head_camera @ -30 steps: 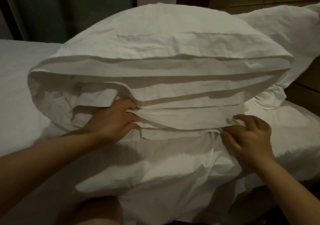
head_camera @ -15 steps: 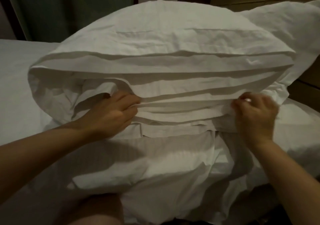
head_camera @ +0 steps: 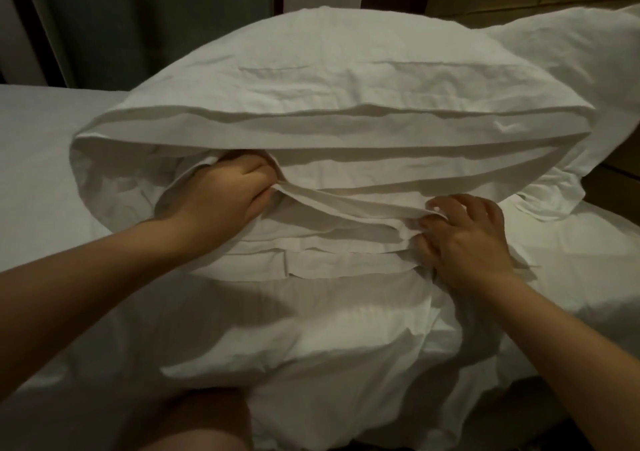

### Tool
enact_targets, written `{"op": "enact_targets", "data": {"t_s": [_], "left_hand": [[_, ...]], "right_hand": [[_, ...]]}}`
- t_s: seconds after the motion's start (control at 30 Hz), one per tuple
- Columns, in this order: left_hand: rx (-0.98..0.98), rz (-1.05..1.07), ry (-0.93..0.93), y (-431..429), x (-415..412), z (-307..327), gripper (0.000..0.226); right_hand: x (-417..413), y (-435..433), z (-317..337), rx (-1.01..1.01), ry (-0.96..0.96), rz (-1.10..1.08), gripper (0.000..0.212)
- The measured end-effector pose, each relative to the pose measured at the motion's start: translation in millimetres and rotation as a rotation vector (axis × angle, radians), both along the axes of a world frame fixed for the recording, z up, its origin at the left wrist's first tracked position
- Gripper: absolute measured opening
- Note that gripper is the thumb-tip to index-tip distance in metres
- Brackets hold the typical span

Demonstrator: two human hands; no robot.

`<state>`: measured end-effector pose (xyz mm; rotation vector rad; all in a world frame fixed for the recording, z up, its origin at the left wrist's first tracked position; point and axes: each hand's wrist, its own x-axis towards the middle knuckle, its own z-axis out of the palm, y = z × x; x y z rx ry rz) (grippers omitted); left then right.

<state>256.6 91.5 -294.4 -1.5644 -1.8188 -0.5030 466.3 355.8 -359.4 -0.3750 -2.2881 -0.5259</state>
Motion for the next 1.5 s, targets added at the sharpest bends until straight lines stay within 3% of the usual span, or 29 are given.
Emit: {"op": "enact_targets", "data": {"t_s": [0.1, 0.23, 0.37, 0.5, 0.7, 0.8, 0.93, 1.07, 1.13, 1.2, 1.23, 1.33, 1.5], "left_hand": [[-0.004, -0.007, 0.049, -2, -4, 5, 0.030], [0.056, -0.032, 0.140, 4, -6, 27, 0.026], [0.145, 0.012, 0.160, 23, -3, 44, 0.027], [0.012, 0.101, 0.082, 20, 1, 26, 0.014], [-0.083, -0.093, 0.219, 9, 1, 14, 0.007], [-0.081, -0.029, 0.164, 8, 9, 8, 0.031], [-0.017, -0.194, 0.366, 5, 24, -30, 0.016], [-0.386, -0.151, 0.191, 7, 44, -78, 0.012], [-0.561, 0.052, 0.100, 18, 47, -83, 0.041], [-0.542, 0.178, 0.003, 24, 57, -74, 0.053], [-0.482, 0.138, -0.075, 26, 62, -70, 0.050], [-0.546, 0.097, -0.210, 33, 61, -74, 0.045], [-0.489, 0.095, -0.224, 45, 65, -75, 0.078]], "right_hand": [[-3, 12, 13, 0.128, 0.025, 0.021, 0.029], [4, 43, 86, 0.328, 0.238, 0.023, 0.026], [-8, 55, 107, 0.251, 0.295, -0.124, 0.031], [-6, 52, 63, 0.158, 0.282, -0.130, 0.035], [-6, 35, 40, -0.004, 0.318, -0.166, 0.035], [0, 31, 37, 0.010, 0.346, -0.147, 0.022], [10, 31, 24, 0.029, 0.352, -0.107, 0.027], [11, 28, 20, 0.024, 0.359, -0.096, 0.017], [12, 26, 19, 0.025, 0.356, -0.088, 0.011], [14, 26, 16, 0.036, 0.347, -0.089, 0.011], [17, 27, 13, 0.043, 0.343, -0.089, 0.012], [22, 28, 3, 0.071, 0.340, -0.077, 0.016], [24, 27, 4, 0.076, 0.333, -0.049, 0.024]]}}
